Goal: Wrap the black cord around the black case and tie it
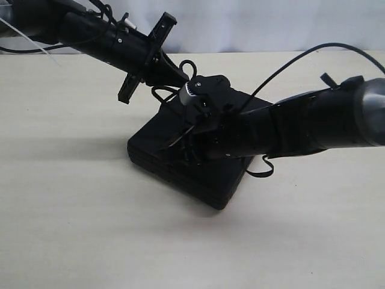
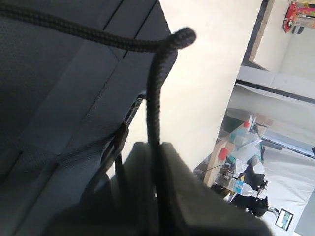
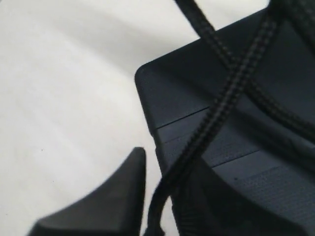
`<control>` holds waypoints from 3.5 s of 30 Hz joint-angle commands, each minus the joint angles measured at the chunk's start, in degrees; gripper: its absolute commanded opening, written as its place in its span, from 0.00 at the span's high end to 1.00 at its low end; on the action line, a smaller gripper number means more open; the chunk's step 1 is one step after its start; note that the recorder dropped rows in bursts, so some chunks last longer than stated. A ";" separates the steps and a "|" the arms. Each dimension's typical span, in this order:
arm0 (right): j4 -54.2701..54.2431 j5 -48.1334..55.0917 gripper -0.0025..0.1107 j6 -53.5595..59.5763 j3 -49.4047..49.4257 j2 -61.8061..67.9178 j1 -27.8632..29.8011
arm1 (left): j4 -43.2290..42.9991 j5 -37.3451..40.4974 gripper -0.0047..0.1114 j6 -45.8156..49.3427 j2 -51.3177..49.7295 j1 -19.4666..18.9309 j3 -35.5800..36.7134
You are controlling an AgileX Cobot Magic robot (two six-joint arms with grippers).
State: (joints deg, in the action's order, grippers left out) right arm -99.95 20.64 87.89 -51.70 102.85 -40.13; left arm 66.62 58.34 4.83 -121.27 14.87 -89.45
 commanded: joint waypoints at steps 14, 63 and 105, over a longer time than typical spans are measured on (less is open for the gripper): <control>0.00 2.78 0.94 1.32 -0.26 0.12 -0.03 | -0.09 -1.56 0.96 26.85 0.58 0.49 -0.02; 29.14 8.51 0.94 -35.08 -19.94 -15.59 10.14 | -17.46 11.62 0.54 50.00 4.03 -9.16 -8.26; 38.96 29.50 0.94 -57.73 -42.92 0.65 20.31 | 3.09 -5.27 0.54 96.35 3.30 2.66 -8.26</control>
State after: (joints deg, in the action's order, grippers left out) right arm -60.72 49.10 30.67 -94.12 103.61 -20.17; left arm 65.88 53.97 99.40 -117.21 17.34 -97.50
